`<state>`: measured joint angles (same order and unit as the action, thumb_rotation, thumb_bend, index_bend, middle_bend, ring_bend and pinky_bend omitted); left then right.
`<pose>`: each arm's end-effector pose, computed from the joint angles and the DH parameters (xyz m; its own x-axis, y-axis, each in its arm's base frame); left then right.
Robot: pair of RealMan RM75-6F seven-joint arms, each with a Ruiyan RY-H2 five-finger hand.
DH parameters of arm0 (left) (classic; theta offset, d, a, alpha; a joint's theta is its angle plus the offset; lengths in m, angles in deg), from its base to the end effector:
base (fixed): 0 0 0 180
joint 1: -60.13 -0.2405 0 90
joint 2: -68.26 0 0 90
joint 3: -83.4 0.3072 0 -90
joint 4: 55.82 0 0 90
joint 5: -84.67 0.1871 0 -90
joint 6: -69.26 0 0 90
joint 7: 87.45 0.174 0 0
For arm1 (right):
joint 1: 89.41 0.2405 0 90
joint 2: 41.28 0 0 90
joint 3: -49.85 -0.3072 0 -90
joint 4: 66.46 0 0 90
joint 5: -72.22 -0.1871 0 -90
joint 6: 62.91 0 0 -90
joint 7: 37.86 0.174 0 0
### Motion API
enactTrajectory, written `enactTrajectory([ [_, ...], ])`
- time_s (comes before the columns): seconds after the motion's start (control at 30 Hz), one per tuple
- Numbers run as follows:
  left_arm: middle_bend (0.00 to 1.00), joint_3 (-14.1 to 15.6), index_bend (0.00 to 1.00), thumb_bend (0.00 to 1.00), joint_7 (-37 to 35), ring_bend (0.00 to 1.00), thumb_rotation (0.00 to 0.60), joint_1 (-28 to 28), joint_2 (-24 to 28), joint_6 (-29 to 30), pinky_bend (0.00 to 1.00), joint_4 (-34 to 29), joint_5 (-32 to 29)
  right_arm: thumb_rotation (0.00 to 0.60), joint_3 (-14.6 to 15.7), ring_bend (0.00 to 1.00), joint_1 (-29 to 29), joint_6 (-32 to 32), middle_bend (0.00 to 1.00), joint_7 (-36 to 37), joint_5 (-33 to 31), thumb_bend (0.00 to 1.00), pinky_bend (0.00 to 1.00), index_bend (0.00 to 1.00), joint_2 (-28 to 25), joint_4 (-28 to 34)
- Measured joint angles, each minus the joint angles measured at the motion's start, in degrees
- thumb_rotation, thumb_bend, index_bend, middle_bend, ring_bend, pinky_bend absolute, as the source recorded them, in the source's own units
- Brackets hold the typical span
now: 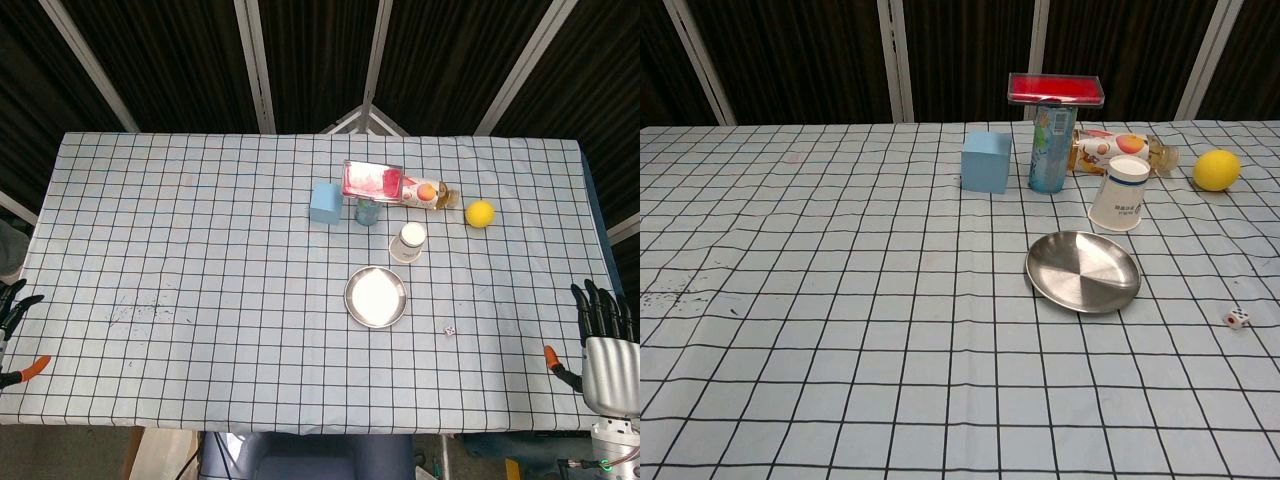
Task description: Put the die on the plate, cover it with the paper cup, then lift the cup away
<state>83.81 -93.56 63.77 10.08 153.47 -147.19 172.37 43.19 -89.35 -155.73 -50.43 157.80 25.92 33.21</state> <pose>-0.3597 0.1947 0.2285 0.4115 0.0770 0.9081 0.9110 -0.0063 -0.4123 -0.3283 -0.1931 0.2083 0.4322 0.1471 0.8897 -0.9016 0.0903 0.4231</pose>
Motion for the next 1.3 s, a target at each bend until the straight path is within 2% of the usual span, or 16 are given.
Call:
enactTrajectory([
  [0.17, 0.00, 0.2, 0.16, 0.29, 0.0, 0.00, 0.600, -0.2, 0.0, 0.6, 0.02, -0.1, 0.6, 0.600, 0.4, 0.04, 0.1, 0.6, 0.04, -0.6, 0.0, 0.26, 0.00, 0.07, 0.1, 0.0],
  [0.4, 0.00, 0.2, 0.16, 0.29, -0.2, 0.00, 0.600, -0.5, -0.1, 1.3, 0.02, 0.2, 0.9, 0.600, 0.5, 0.07, 0.5, 1.4, 0.05, -0.1, 0.0, 0.26, 0.00, 0.15, 0.5, 0.2],
  [0.67, 0.00, 0.1, 0.16, 0.29, 0.3, 0.00, 0.600, -0.4, -0.2, 1.1, 0.02, 0.0, 0.8, 0.600, 1.5, 0.11, 2.7, 5.9, 0.07, 5.8, 0.9, 0.26, 0.00, 0.27, 3.0, -2.7],
  [0.77, 0.00, 0.5, 0.16, 0.29, 0.8, 0.00, 0.600, -0.5, -0.3, 1.2, 0.02, -0.1, 1.4, 0.600, 2.1, 0.12, 4.6, 9.1, 0.09, 6.8, 1.9, 0.26, 0.00, 0.31, 4.7, -6.5],
  [0.9, 0.00, 0.0, 0.16, 0.29, 1.2, 0.00, 0.600, -0.2, -0.6, 0.6, 0.02, -0.1, 0.3, 0.600, 2.4, 0.12, 8.2, 12.3, 0.09, 8.9, 4.7, 0.26, 0.00, 0.31, 7.4, -13.0],
  [1.1, 0.00, -0.4, 0.16, 0.29, 2.7, 0.00, 0.600, 0.2, -1.0, -0.3, 0.02, -0.4, -0.6, 0.600, 2.8, 0.12, 15.2, 20.2, 0.09, 16.6, 8.3, 0.26, 0.00, 0.32, 10.9, -23.8],
  [1.3, 0.00, -0.6, 0.16, 0.29, 4.1, 0.00, 0.600, 0.2, -1.4, -0.4, 0.02, -0.8, -1.2, 0.600, 5.1, 0.12, 20.5, 28.2, 0.09, 18.9, 10.6, 0.26, 0.00, 0.34, 14.5, -32.5],
])
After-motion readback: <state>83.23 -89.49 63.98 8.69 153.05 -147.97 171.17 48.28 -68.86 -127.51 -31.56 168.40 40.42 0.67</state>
